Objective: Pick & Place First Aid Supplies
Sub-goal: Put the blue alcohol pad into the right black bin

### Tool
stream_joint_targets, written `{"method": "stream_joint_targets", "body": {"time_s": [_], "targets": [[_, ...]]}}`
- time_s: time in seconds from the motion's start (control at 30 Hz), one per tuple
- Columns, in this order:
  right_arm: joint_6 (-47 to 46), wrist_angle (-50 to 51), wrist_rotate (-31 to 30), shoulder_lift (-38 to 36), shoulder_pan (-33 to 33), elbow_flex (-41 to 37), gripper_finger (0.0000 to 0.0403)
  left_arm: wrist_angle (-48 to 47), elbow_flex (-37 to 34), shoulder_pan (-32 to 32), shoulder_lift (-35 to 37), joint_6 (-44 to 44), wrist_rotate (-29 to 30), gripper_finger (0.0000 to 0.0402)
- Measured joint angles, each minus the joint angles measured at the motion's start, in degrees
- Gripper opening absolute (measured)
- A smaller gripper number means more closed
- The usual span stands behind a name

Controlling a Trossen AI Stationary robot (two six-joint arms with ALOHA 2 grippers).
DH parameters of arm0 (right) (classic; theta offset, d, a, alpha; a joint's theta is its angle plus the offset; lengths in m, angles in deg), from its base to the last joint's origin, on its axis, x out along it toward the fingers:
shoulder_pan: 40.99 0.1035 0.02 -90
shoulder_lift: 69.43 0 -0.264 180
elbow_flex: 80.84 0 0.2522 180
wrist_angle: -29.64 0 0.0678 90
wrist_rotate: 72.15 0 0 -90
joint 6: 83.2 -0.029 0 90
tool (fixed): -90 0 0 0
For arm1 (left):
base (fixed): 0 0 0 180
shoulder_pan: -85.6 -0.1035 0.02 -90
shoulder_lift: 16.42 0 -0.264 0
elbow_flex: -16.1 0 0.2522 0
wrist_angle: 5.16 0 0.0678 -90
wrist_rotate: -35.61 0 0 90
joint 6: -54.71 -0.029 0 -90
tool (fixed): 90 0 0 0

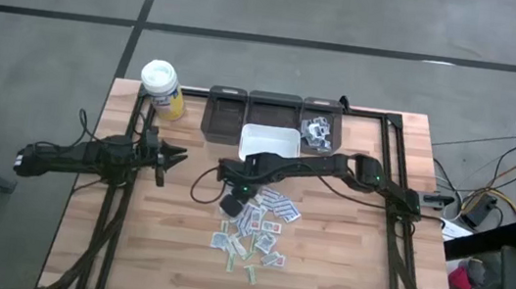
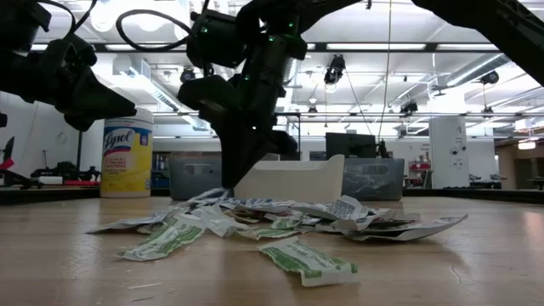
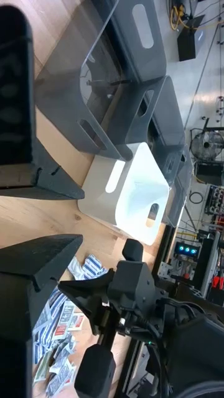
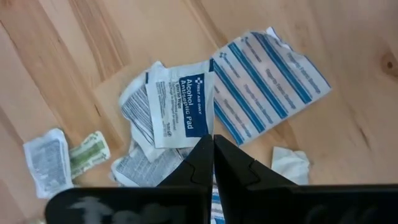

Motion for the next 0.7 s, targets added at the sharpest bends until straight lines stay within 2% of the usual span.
{"method": "stream_joint_targets", "body": {"time_s": [0.23,0.57,0.7], "targets": [[2.35,8.51,0.02,-0.09,0.00,1.89,0.0008,0.02,-0.01,-0.01,0.00,0.00,0.00,0.0094],[8.64,29.11,-0.18,-0.20,-0.12,10.60,0.0008,0.02,0.00,-0.01,-0.01,0.00,0.00,0.0094],[9.78,37.27,-3.94,-0.57,-0.39,12.94,0.0008,0.02,-0.02,0.00,-0.01,0.48,0.00,0.0094]]}}
